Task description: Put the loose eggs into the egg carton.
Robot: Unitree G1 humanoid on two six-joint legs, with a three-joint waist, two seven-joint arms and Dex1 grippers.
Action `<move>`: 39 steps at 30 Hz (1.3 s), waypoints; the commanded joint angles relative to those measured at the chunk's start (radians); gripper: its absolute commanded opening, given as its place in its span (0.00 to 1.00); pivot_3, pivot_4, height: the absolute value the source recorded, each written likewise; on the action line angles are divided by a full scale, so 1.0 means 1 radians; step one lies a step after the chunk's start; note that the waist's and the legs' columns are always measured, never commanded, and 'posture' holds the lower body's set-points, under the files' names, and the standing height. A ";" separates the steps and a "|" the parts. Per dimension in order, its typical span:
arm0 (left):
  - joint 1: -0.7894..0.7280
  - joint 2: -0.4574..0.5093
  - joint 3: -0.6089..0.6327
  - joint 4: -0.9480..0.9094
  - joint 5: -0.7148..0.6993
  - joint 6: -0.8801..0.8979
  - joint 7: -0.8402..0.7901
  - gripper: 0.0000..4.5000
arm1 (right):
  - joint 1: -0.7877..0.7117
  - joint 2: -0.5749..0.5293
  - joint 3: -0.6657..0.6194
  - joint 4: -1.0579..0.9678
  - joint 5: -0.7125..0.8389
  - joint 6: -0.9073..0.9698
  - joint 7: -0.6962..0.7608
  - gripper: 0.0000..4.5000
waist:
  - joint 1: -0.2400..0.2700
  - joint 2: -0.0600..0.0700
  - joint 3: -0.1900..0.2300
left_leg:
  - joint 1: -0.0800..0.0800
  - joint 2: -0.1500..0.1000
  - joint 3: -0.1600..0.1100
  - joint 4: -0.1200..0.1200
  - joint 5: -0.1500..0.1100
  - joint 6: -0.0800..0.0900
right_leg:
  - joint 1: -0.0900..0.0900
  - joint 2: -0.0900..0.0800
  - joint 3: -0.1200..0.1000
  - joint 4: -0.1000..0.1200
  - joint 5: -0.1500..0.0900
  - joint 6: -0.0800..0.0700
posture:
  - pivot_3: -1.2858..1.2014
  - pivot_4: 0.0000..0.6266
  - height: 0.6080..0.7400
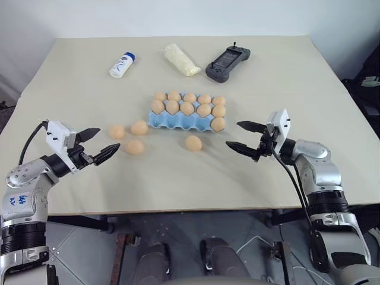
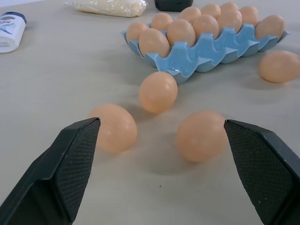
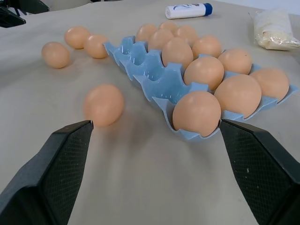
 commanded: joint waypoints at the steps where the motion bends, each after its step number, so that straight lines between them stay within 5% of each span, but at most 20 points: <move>1: -0.023 0.016 0.015 0.018 0.008 -0.032 0.005 1.00 | -0.011 0.002 -0.015 -0.035 0.016 -0.006 -0.012 1.00 | 0.001 0.000 0.000 | 0.000 0.000 0.000 0.000 0.000 0.000 | 0.000 0.000 0.000 0.000 0.000 0.000 | 0.52 0.24 1.00; 17: -0.013 0.020 -0.010 -0.027 0.046 -0.019 0.065 1.00 | -0.030 0.000 -0.028 -0.037 0.018 0.013 -0.060 1.00 | 0.001 0.000 0.000 | 0.000 0.000 0.000 0.000 0.000 0.000 | 0.000 0.000 0.000 0.000 0.000 0.000 | 0.52 0.24 1.00; 25: 0.014 0.033 0.007 -0.023 0.077 -0.073 0.070 1.00 | 0.159 -0.056 -0.137 -0.333 0.115 0.238 -0.204 1.00 | 0.015 0.000 0.000 | -0.001 0.000 0.000 -0.003 0.000 0.000 | 0.000 0.000 0.000 -0.003 0.000 0.000 | 0.52 0.24 1.00; 29: 0.019 0.021 0.018 -0.067 -0.035 -0.024 -0.038 1.00 | 0.284 -0.041 -0.143 -0.542 0.168 0.351 -0.285 1.00 | 0.023 0.000 0.000 | -0.001 0.000 0.000 -0.004 0.000 0.000 | 0.000 0.000 0.000 -0.004 0.000 0.000 | 0.52 0.24 1.00; 39: 0.084 -0.017 0.028 -0.152 -0.182 -0.049 -0.232 1.00 | 0.324 0.018 -0.001 -0.711 0.138 0.467 -0.429 1.00 | 0.022 0.000 0.000 | 0.000 0.000 0.000 -0.003 0.001 -0.001 | 0.000 0.000 0.000 -0.002 0.000 0.000 | 0.52 0.24 1.00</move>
